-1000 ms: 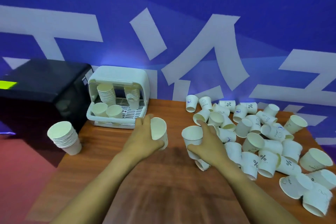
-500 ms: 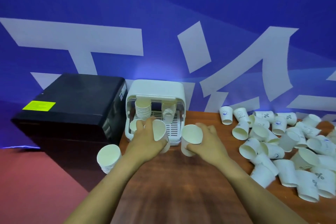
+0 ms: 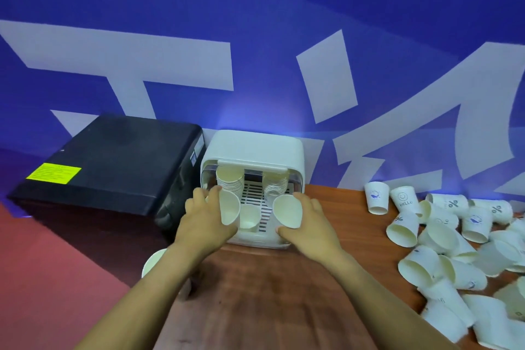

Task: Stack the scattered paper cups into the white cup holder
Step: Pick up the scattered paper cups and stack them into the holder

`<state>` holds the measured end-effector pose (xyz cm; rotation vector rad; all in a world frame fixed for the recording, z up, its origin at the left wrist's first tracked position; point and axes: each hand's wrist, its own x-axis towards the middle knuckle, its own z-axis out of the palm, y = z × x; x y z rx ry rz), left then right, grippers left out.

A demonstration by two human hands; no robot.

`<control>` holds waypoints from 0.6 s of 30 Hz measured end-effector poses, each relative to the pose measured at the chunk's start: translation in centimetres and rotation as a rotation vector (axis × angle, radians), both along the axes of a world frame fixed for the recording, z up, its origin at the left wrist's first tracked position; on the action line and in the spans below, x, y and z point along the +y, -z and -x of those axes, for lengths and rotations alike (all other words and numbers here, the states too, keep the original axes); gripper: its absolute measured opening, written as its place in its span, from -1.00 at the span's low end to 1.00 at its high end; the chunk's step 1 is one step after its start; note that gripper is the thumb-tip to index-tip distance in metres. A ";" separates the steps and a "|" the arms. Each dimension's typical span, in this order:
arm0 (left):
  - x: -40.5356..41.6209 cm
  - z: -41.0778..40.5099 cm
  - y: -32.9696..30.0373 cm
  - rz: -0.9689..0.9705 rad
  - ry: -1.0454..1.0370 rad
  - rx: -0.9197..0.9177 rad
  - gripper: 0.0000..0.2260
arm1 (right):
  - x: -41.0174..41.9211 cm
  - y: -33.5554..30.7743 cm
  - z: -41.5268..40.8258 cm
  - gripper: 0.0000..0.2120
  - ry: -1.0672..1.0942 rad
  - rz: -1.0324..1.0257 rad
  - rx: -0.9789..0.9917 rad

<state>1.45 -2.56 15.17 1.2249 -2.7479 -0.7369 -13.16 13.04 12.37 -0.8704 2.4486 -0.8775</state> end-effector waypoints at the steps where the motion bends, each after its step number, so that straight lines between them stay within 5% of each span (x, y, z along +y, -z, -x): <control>1: -0.5 0.0 0.1 0.021 -0.006 -0.019 -0.32 | -0.7 0.1 0.0 -0.26 -0.011 -0.003 -0.008; 18: -7.5 2.9 4.2 0.164 0.135 -0.087 -0.24 | -8.2 3.2 -1.0 -0.16 0.011 -0.112 0.008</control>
